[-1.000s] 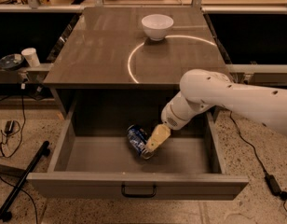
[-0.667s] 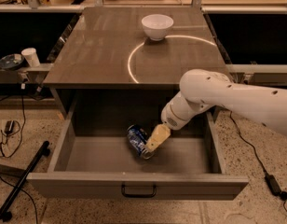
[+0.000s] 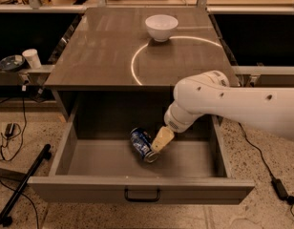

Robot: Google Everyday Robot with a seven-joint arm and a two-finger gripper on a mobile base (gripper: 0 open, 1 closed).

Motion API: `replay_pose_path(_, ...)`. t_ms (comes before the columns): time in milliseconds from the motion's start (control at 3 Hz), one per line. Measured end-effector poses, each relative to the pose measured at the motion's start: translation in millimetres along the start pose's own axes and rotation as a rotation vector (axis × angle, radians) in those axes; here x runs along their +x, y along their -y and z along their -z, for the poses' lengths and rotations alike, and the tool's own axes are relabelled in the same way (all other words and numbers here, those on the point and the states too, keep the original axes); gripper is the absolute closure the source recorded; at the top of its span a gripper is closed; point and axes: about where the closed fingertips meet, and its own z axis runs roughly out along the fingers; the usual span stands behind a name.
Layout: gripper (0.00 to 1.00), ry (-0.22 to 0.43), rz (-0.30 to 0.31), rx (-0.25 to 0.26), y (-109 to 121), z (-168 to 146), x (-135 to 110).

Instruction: Pick pepsi can from top drawer and place on counter

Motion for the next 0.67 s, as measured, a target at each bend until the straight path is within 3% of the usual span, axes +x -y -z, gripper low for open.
replay_pose_path(333, 0.0, -0.065, 0.02, 0.041, -3.5, -8.1, 14.0)
replay_pose_path(667, 0.0, -0.065, 0.02, 0.041, -3.5, -8.1, 14.0)
